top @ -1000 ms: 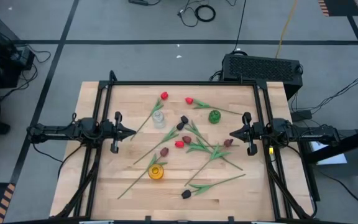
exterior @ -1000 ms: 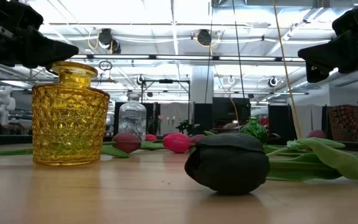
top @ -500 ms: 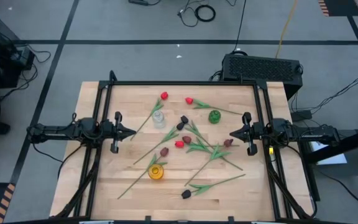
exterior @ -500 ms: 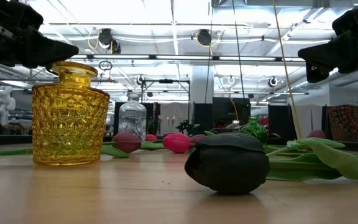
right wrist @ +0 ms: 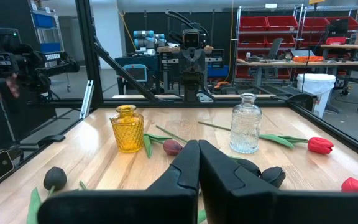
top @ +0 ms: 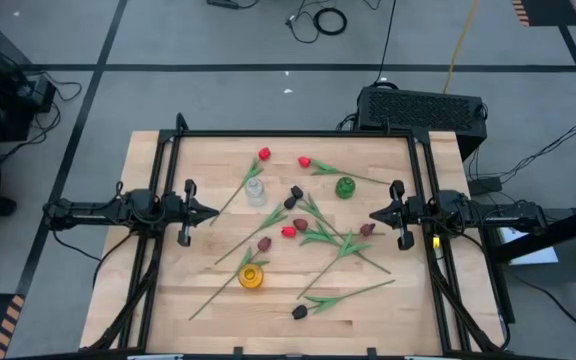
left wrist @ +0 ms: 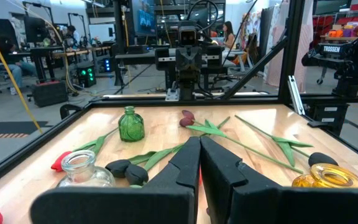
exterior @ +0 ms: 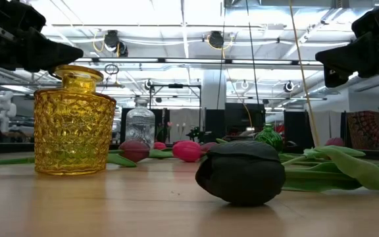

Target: Sort flowers into vase by color

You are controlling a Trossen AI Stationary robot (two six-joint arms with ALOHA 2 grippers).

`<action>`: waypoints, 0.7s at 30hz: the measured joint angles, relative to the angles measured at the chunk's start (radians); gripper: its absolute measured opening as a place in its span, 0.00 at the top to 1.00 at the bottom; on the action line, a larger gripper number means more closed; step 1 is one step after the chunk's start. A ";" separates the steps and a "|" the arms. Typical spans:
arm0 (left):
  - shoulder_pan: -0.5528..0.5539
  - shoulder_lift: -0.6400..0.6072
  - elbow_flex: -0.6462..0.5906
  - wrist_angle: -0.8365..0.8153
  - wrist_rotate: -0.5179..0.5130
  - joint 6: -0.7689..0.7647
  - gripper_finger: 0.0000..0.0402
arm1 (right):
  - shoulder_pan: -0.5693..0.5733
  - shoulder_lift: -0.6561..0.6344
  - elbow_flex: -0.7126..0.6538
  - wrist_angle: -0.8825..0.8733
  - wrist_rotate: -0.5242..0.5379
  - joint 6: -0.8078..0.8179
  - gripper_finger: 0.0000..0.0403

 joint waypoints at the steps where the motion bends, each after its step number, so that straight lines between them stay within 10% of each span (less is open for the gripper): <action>1: 0.000 0.000 0.000 0.000 0.000 0.000 0.95 | 0.000 0.000 0.000 0.000 0.000 0.000 1.00; 21: 0.000 0.000 0.001 0.035 -0.005 0.000 0.95 | 0.000 0.000 0.000 0.000 0.000 0.000 1.00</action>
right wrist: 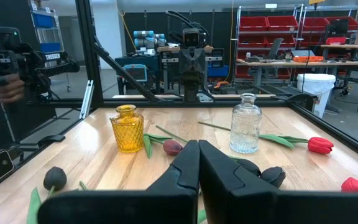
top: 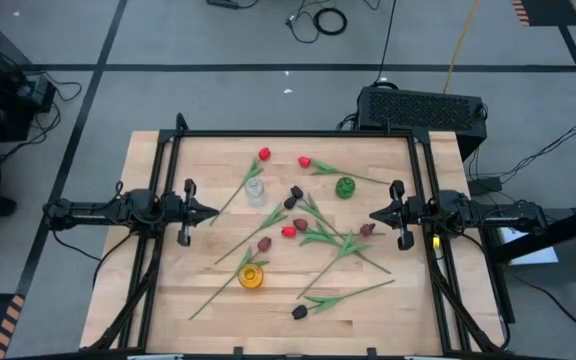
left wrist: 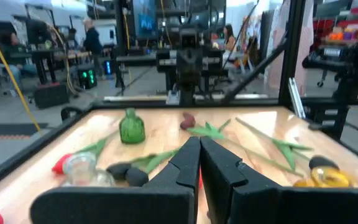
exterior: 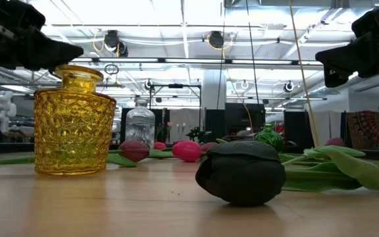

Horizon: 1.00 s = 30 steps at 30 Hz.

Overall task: Sort flowers into vase by color
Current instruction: Put the top left red tulip into the green vase

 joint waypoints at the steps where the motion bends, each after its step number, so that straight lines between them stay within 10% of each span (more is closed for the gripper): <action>1: 0.000 0.000 0.003 0.018 -0.009 0.000 0.95 | 0.000 0.000 0.000 0.000 0.000 0.000 1.00; 20: 0.000 0.371 0.805 -0.321 -0.004 -0.009 0.95 | 0.000 0.000 0.000 0.004 0.000 0.000 1.00; 30: 0.000 0.592 0.826 -0.372 0.001 0.005 0.95 | 0.000 0.000 -0.001 0.005 0.000 0.046 1.00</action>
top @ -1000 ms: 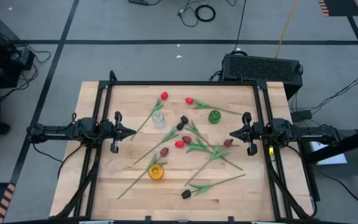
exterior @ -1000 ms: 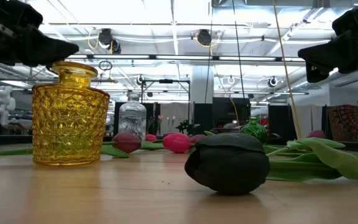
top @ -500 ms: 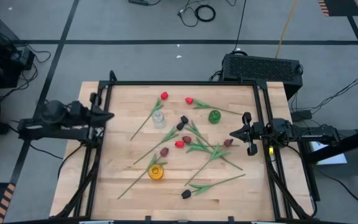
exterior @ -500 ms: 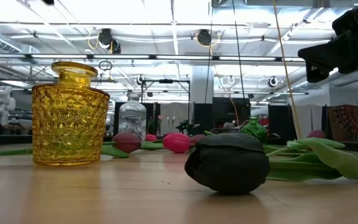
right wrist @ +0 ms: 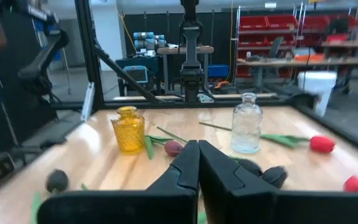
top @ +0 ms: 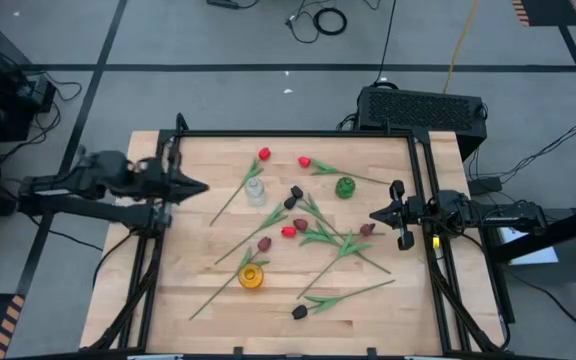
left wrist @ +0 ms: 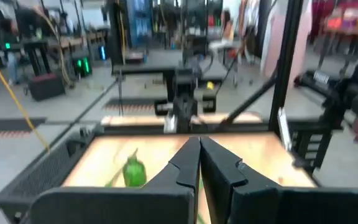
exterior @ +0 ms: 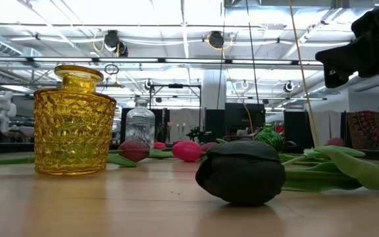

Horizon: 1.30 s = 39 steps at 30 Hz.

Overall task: Sort flowers into vase by color
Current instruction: Put the top left red tulip into the green vase

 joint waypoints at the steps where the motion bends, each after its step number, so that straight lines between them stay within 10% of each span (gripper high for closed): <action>1: 0.000 0.020 -0.006 0.003 -0.003 0.002 0.95 | 0.000 0.000 0.000 0.000 0.000 0.043 1.00; 12: 0.000 0.201 -0.058 0.118 -0.107 0.004 0.95 | 0.000 0.000 0.006 0.000 0.075 0.220 1.00; 19: 0.000 0.277 -0.058 0.169 -0.106 0.002 0.95 | 0.000 0.044 0.233 -0.288 0.018 0.272 1.00; 31: 0.000 0.337 -0.058 0.206 -0.103 0.014 0.95 | 0.000 0.431 0.901 -0.572 0.165 0.113 1.00; 39: -0.010 0.351 -0.057 0.190 -0.101 -0.133 0.95 | 0.035 0.591 0.831 -0.526 0.150 0.094 1.00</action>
